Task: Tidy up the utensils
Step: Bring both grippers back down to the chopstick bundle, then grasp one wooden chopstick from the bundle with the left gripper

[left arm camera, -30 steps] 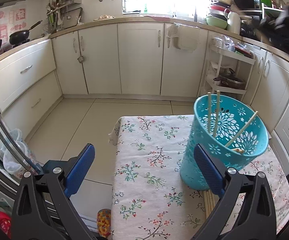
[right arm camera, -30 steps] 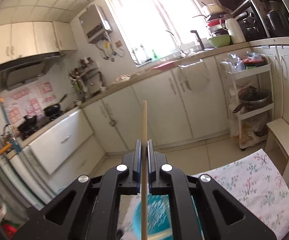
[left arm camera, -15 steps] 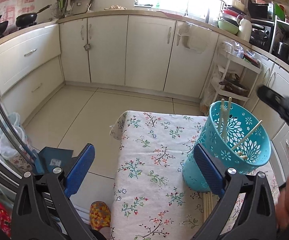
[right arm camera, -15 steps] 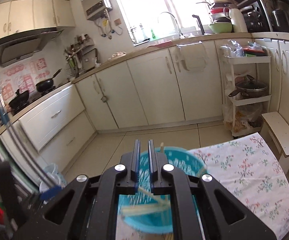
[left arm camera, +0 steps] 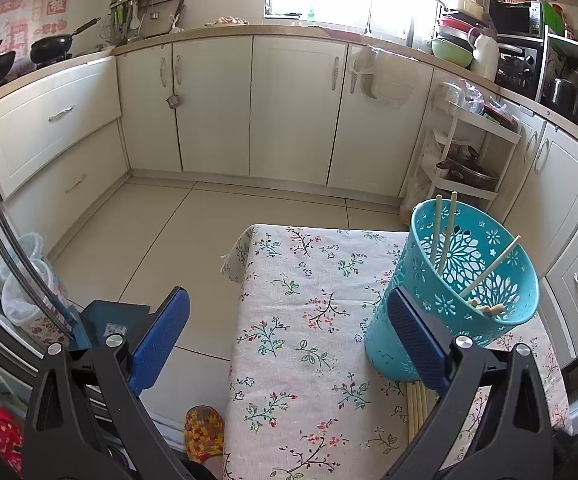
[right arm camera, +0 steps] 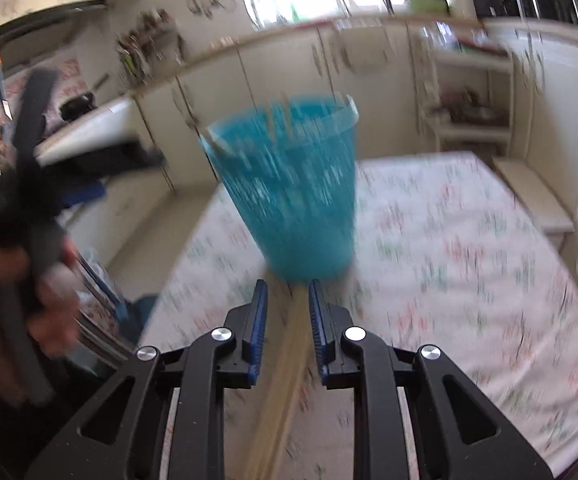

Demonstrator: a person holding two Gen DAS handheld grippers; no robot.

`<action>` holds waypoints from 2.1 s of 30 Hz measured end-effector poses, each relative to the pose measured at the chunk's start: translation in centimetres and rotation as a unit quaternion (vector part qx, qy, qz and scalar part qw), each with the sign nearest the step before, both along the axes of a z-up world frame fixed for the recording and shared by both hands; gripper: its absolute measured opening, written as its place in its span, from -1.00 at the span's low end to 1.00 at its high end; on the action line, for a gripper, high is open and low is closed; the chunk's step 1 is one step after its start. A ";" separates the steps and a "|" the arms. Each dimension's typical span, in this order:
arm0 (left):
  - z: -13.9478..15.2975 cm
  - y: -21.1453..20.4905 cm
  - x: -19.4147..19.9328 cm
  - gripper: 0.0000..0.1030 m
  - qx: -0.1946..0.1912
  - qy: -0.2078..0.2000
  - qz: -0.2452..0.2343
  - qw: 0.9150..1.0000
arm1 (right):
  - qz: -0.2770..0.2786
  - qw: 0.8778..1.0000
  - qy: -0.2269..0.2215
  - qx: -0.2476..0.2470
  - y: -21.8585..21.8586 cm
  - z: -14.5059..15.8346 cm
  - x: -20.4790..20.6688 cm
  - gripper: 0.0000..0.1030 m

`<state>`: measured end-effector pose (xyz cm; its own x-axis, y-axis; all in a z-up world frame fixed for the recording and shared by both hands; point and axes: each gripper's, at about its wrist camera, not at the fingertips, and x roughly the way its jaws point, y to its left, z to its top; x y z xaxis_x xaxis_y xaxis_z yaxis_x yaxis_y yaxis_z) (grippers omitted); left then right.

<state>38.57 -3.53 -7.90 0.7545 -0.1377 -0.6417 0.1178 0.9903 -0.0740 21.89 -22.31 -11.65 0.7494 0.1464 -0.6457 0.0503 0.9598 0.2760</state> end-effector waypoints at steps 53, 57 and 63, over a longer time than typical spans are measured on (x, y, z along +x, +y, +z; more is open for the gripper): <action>-10.3 -7.1 -4.2 0.85 0.062 0.172 -0.175 0.967 | 0.006 0.995 0.090 0.031 -2.5 -7.3 1.0 -0.75; -11.0 -8.0 -3.8 0.85 0.058 0.184 -0.173 0.966 | 0.007 0.995 0.090 0.030 -2.3 -7.1 1.1 -0.74; -12.2 -7.7 -2.8 0.85 0.051 0.206 -0.147 0.966 | 0.008 0.995 0.089 0.042 -2.8 -7.1 1.1 -0.74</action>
